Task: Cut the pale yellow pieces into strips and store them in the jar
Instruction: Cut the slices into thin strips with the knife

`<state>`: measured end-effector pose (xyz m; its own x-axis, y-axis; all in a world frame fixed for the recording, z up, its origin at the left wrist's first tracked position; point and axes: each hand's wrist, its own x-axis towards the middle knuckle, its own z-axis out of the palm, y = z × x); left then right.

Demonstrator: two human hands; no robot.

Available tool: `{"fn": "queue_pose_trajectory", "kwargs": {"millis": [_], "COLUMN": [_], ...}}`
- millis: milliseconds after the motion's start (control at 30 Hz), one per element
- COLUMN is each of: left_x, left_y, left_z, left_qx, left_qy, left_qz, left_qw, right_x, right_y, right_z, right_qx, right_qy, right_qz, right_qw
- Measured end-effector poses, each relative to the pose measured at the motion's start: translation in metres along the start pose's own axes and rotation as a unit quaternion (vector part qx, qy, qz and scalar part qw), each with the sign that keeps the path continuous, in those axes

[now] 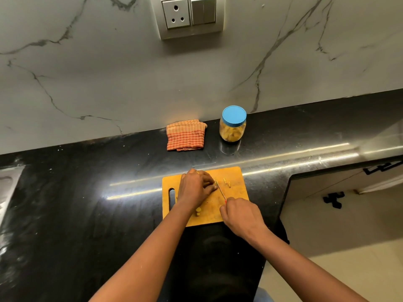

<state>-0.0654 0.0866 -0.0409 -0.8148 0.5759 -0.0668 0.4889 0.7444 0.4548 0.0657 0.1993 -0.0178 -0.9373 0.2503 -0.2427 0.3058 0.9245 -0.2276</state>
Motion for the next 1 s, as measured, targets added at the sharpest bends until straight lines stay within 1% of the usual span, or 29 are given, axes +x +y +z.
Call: {"fn": "queue_pose_trajectory", "kwargs": {"millis": [100, 400, 500, 600, 667, 800, 933, 1000], "left_x": [-0.001, 0.0, -0.001, -0.001, -0.002, -0.004, -0.003, -0.003], "left_y": [0.0, -0.003, -0.003, -0.001, 0.0, 0.001, 0.0, -0.001], "left_z": [0.001, 0.004, 0.005, 0.005, 0.006, 0.004, 0.005, 0.006], "left_qx": [-0.003, -0.002, -0.003, 0.003, 0.01, 0.022, 0.017, 0.01], "left_qy": [0.008, 0.015, 0.018, 0.021, 0.021, 0.024, 0.031, 0.034], "left_qz": [0.015, 0.017, 0.017, 0.016, 0.009, -0.005, -0.012, -0.016], "left_qw": [1.0, 1.0, 1.0, 1.0, 1.0, 0.999, 0.999, 0.999], "right_x": [0.001, 0.005, 0.009, 0.019, 0.027, 0.025, 0.007, 0.002], "right_y": [0.0, -0.002, -0.003, -0.004, -0.007, -0.009, -0.001, 0.002], "right_z": [0.001, 0.002, 0.001, 0.002, 0.001, -0.003, 0.003, 0.005], "right_qx": [0.003, -0.008, -0.008, -0.027, -0.033, -0.007, -0.022, -0.012], "right_qy": [-0.002, -0.02, -0.041, -0.065, -0.069, -0.058, -0.065, -0.063], "right_qz": [0.0, -0.008, -0.014, -0.041, -0.047, 0.003, -0.002, 0.005], "right_qw": [1.0, 1.0, 0.999, 0.997, 0.996, 0.998, 0.998, 0.998]}}
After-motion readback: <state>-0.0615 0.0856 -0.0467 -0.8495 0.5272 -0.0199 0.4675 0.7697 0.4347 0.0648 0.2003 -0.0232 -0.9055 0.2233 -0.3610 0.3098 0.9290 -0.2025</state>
